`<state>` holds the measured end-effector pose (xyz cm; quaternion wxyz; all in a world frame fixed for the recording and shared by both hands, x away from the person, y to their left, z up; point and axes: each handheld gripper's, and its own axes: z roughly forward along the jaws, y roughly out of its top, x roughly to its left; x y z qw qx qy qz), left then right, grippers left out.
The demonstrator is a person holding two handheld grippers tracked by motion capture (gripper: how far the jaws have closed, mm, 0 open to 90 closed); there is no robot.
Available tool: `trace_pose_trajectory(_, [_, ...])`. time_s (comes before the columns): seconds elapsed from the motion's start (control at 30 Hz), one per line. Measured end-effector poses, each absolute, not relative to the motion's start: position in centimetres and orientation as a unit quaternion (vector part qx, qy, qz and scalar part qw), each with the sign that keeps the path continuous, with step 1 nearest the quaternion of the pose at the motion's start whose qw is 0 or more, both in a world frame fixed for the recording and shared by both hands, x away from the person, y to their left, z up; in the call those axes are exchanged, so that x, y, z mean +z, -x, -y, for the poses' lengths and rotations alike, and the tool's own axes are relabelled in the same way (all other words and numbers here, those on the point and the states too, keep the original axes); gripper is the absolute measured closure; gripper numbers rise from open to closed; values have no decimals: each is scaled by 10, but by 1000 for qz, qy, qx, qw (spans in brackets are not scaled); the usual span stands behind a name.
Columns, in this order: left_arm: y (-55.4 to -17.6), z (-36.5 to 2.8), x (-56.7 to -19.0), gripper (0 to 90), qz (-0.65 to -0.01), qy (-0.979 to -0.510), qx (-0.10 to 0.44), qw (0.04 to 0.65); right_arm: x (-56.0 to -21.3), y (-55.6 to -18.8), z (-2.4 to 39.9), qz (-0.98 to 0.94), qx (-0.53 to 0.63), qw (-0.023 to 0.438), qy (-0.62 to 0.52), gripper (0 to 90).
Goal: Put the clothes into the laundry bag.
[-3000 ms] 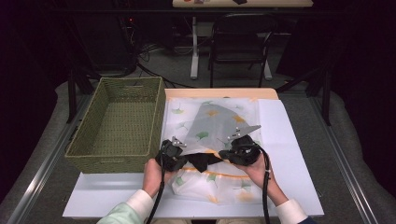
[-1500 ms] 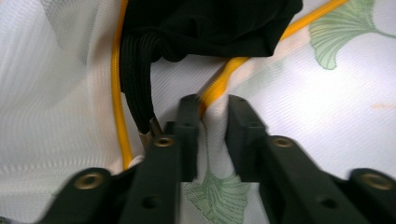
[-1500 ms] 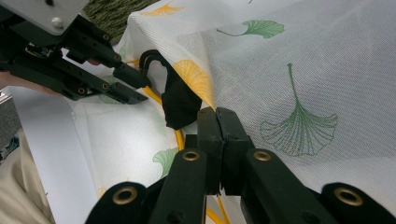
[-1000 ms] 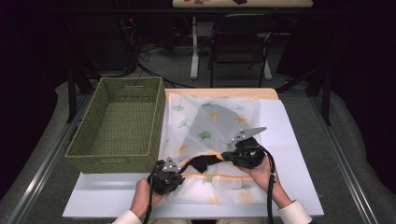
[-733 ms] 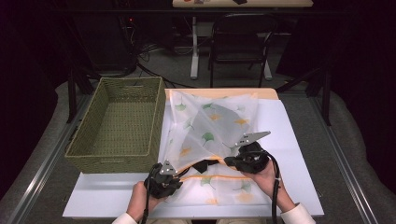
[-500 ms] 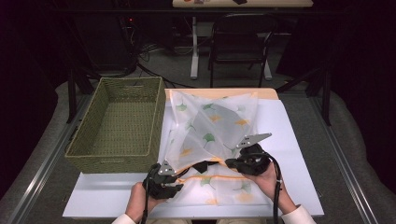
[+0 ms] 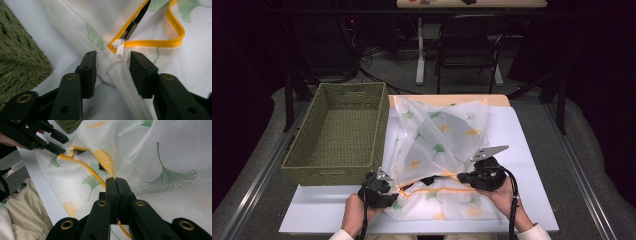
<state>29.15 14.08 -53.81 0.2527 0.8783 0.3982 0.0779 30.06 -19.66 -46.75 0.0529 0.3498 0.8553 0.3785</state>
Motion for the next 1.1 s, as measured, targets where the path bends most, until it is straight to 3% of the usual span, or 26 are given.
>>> trace_pose_trajectory(0.2, [-289,-139,-541,810,-390,-881,89,253,-472,-301,195,-859,371,49,-348,893])
trace_pose_trajectory(0.3, [-287,-140,-540,872,-393,-878,89,258,-474,-301,195,-859,370,49,-351,892])
trace_pose_trajectory(0.7, [-267,-159,-528,880,-408,-862,77,290,-481,-297,203,-865,359,41,-347,891])
trace_pose_trajectory(1.0, [-265,-160,-535,873,-411,-868,39,276,-515,-304,196,-888,303,19,-346,890])
trace_pose_trajectory(1.1, [-266,-163,-534,808,-416,-865,31,279,-525,-308,192,-893,282,18,-350,888])
